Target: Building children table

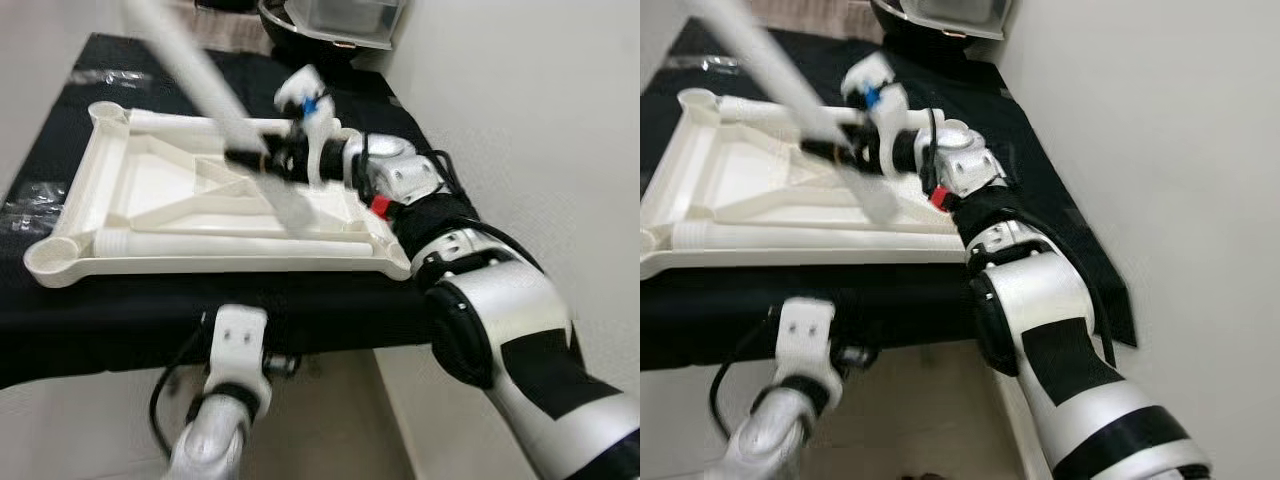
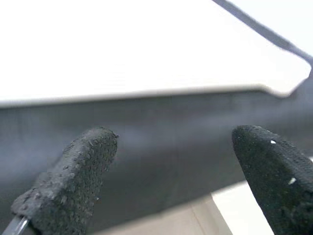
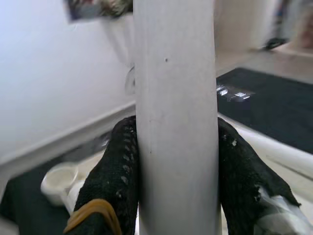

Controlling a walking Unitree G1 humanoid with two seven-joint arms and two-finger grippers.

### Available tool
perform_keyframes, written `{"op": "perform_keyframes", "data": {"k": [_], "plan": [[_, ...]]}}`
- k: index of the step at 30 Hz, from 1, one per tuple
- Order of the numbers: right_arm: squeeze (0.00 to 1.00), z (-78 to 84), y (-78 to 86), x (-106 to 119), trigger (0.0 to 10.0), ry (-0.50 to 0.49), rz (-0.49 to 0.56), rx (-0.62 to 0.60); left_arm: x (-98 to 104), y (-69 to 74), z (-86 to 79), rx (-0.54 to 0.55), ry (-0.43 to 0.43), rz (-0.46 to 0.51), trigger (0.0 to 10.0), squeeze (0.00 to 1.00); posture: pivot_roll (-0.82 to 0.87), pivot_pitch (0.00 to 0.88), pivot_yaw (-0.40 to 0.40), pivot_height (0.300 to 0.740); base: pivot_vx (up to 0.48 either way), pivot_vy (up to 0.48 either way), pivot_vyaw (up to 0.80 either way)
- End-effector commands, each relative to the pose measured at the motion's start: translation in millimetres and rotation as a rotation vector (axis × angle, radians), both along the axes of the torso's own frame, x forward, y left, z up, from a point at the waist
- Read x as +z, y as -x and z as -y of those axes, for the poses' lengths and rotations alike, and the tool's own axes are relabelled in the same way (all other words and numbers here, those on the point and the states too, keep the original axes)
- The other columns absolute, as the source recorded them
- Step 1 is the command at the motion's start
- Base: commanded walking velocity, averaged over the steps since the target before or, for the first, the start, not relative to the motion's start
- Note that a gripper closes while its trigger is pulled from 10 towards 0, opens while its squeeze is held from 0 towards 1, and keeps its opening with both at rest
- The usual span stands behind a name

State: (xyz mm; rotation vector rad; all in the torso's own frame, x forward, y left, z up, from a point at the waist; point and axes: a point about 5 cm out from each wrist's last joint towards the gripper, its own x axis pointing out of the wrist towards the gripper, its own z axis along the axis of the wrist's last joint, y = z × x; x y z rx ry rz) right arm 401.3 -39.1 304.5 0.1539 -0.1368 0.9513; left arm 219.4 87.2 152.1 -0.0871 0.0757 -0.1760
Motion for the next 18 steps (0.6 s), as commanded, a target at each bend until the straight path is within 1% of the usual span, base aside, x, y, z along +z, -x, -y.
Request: {"op": "perform_keyframes", "data": {"k": [1, 2, 3, 4, 5, 6, 7, 8, 10, 11, 13, 15, 16, 18], "plan": [[0.0, 8.4, -2.1, -8.9, 0.0, -0.11, -0.062, -0.057, -2.3, -2.6, 4.2, -0.021, 0.021, -0.009, 10.0, 1.0, 0.07, 0.0, -0.168, 0.74, 0.0, 0.0, 0.0], [0.0, 8.4, -2.1, -8.9, 0.0, -0.11, -0.062, -0.057, -2.3, -2.6, 4.2, -0.021, 0.021, -0.009, 10.0, 1.0, 0.07, 0.0, -0.168, 0.74, 0.0, 0.0, 0.0], [0.0, 9.9, -0.8, -11.7, 0.0, -0.169, -0.069, -0.078, 1.3, -7.3, 1.9, -0.012, -0.003, 0.017, 10.0, 1.0, 0.07, 0.0, -0.158, 0.74, 0.0, 0.0, 0.0], [0.0, 9.9, -0.8, -11.7, 0.0, -0.169, -0.069, -0.078, 1.3, -7.3, 1.9, -0.012, -0.003, 0.017, 10.0, 1.0, 0.07, 0.0, -0.158, 0.74, 0.0, 0.0, 0.0], [0.0, 11.1, 0.9, -13.5, 0.0, -0.21, -0.064, -0.097, 4.3, -11.0, -0.6, 0.0, -0.016, 0.034, 10.0, 0.81, 0.07, 0.0, -0.15, 0.74, 0.0, 0.0, 0.0], [0.0, 11.1, 0.9, -13.5, 0.0, -0.21, -0.064, -0.097, 4.3, -11.0, -0.6, 0.0, -0.016, 0.034, 10.0, 0.81, 0.07, 0.0, -0.15, 0.74, 0.0, 0.0, 0.0], [0.0, 13.7, 4.4, -17.2, 0.0, -0.266, -0.05, -0.13, 10.1, -17.9, -4.4, 0.009, -0.022, 0.062, 10.0, 0.0, 0.08, 0.0, -0.144, 0.74, 0.0, 0.0, 0.0], [0.0, 13.7, 4.4, -17.2, 0.0, -0.266, -0.05, -0.13, 10.1, -17.9, -4.4, 0.009, -0.022, 0.062, 10.0, 0.0, 0.08, 0.0, -0.144, 0.74, 0.0, 0.0, 0.0], [0.0, 16.5, 9.5, -21.4, 0.0, -0.32, -0.041, -0.169, 16.0, -25.1, -8.0, 0.009, -0.035, 0.09, 10.0, 0.0, 0.08, 0.0, -0.139, 0.74, 0.0, 0.0, 0.0], [0.0, 16.5, 9.5, -21.4, 0.0, -0.32, -0.041, -0.169, 16.0, -25.1, -8.0, 0.009, -0.035, 0.09, 10.0, 0.0, 0.08, 0.0, -0.139, 0.74, 0.0, 0.0, 0.0], [0.0, 19.3, 15.7, -23.1, 0.0, -0.372, -0.027, -0.21, 22.3, -30.7, -12.8, 0.023, -0.058, 0.136, 10.0, 0.0, 0.08, 0.0, -0.136, 0.74, 0.0, 0.0, 0.0], [0.0, 19.3, 15.7, -23.1, 0.0, -0.372, -0.027, -0.21, 22.3, -30.7, -12.8, 0.023, -0.058, 0.136, 10.0, 0.0, 0.08, 0.0, -0.136, 0.74, 0.0, 0.0, 0.0], [0.0, 20.6, 18.6, -23.9, 0.0, -0.381, -0.015, -0.236, 23.8, -32.7, -14.5, 0.025, -0.063, 0.146, 10.0, 0.0, 0.08, 0.0, -0.135, 0.74, 0.0, 0.0, 0.0], [0.0, 19.1, 31.0, -32.7, 0.0, -0.402, 0.012, -0.256, 25.8, -38.4, -17.1, 0.022, -0.07, 0.158, 10.0, 0.0, 0.07, 0.0, -0.128, 0.74, 0.0, 0.0, 0.0]]}}
